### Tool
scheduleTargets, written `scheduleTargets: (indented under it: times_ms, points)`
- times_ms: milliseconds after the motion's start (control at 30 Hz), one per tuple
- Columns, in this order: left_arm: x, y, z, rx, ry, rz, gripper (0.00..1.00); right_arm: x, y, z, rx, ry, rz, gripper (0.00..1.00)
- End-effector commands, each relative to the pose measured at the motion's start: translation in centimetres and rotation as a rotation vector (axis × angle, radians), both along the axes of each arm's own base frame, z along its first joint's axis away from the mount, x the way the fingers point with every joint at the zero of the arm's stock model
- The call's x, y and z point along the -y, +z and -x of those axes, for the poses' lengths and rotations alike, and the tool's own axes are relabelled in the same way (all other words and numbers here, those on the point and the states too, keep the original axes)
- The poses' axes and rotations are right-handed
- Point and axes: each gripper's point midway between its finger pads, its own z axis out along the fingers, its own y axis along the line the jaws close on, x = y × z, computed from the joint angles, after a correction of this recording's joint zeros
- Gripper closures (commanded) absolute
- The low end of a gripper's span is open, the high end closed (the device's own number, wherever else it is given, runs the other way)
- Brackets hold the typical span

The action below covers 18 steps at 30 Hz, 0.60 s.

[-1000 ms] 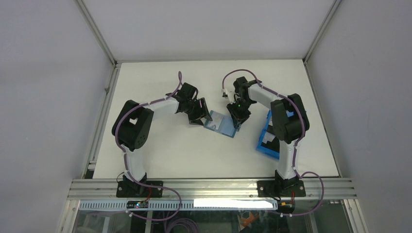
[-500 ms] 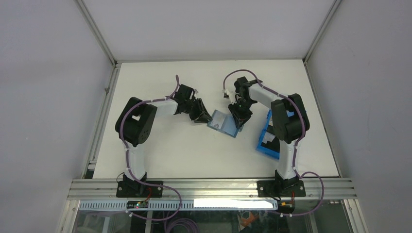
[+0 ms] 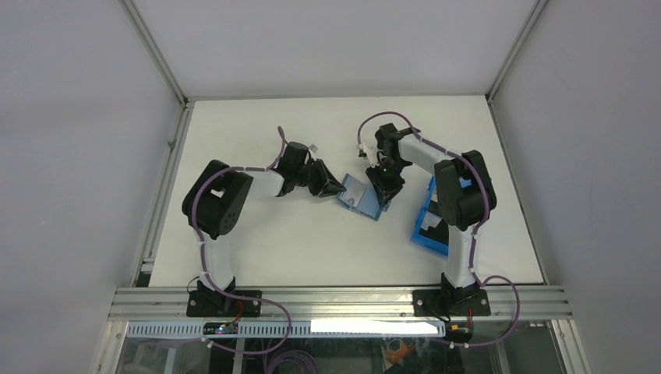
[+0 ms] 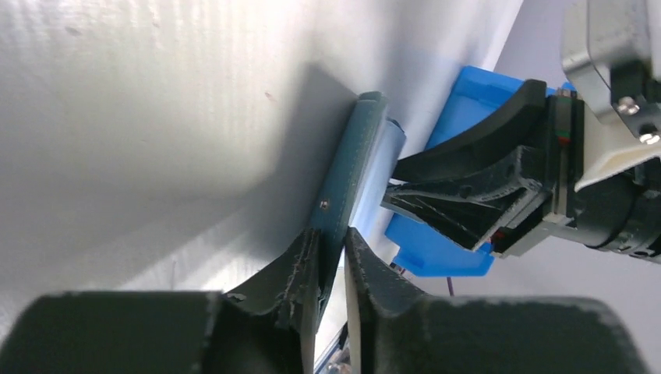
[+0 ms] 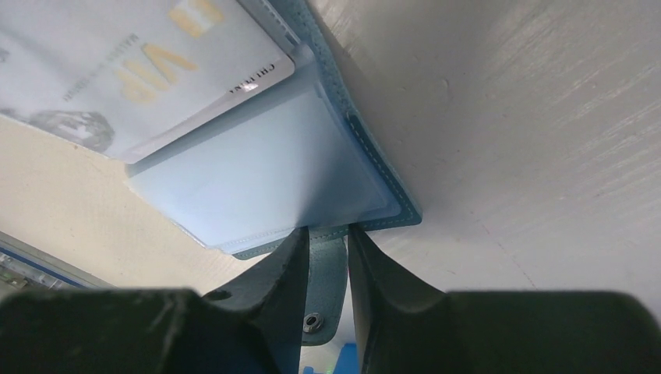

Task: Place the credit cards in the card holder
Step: Close the card holder at the center of the board.

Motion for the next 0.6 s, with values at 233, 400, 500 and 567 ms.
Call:
scheduleTargets:
  times_ms: [233, 400, 500, 567]
  points:
    - [0.2, 4.7, 1.1, 0.156, -0.028, 0.011, 1.00, -1.2, 1.5, -0.8, 0.064, 0.042, -0.070, 0.64]
    - [-4.4, 5.0, 3.4, 0.236, -0.023, -0.241, 1.00, -1.5, 6.1, -1.4, 0.139, 0.035, -0.208, 0.59]
    - [-7.1, 5.6, 4.9, 0.285, -0.019, -0.391, 1.00, -1.9, 8.9, -1.3, 0.179, 0.044, -0.311, 0.57]
    - [-8.7, 6.0, 5.9, 0.302, -0.013, -0.497, 1.00, -2.5, 10.1, -0.8, 0.192, 0.052, -0.374, 0.57]
